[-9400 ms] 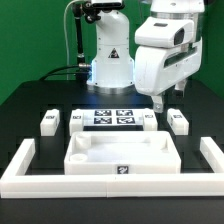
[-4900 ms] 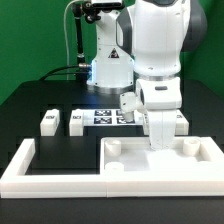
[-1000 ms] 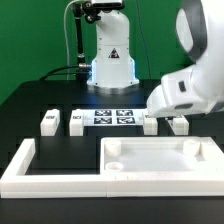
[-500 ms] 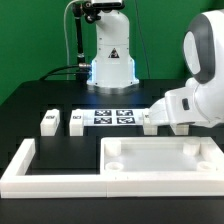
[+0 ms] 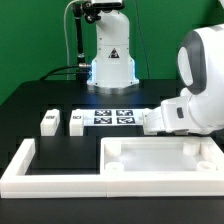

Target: Assemble desk

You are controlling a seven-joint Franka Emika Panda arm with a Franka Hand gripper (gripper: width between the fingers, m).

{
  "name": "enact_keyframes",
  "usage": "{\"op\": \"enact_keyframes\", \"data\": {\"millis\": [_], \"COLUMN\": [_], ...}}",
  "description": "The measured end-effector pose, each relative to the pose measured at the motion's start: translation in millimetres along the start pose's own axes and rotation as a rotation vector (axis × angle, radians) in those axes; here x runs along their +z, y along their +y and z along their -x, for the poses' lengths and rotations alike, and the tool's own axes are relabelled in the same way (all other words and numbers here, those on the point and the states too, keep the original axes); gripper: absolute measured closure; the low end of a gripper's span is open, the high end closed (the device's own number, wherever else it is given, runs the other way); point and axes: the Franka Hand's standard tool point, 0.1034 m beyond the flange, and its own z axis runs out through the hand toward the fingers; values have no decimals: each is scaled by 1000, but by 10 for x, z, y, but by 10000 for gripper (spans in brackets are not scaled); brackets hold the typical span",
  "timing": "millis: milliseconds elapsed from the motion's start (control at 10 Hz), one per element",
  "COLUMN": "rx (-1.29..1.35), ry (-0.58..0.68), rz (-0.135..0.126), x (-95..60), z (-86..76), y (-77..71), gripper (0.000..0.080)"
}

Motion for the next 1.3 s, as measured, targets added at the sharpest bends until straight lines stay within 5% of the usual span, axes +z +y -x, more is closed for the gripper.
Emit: {"op": "enact_keyframes", "data": {"millis": [100,200,400,900,1100,1300], "rx": [0,0,0,0,-26,-48], "ry": [0,0,0,-6,45,83], "rz": [0,0,0,-1,-9,-45], "x": [0,0,0,-19,-437,-833], "z": [0,0,1,18,241,613], "y": [1,0,0,1,93,296], "gripper": [282,282,511,511,510,510]}}
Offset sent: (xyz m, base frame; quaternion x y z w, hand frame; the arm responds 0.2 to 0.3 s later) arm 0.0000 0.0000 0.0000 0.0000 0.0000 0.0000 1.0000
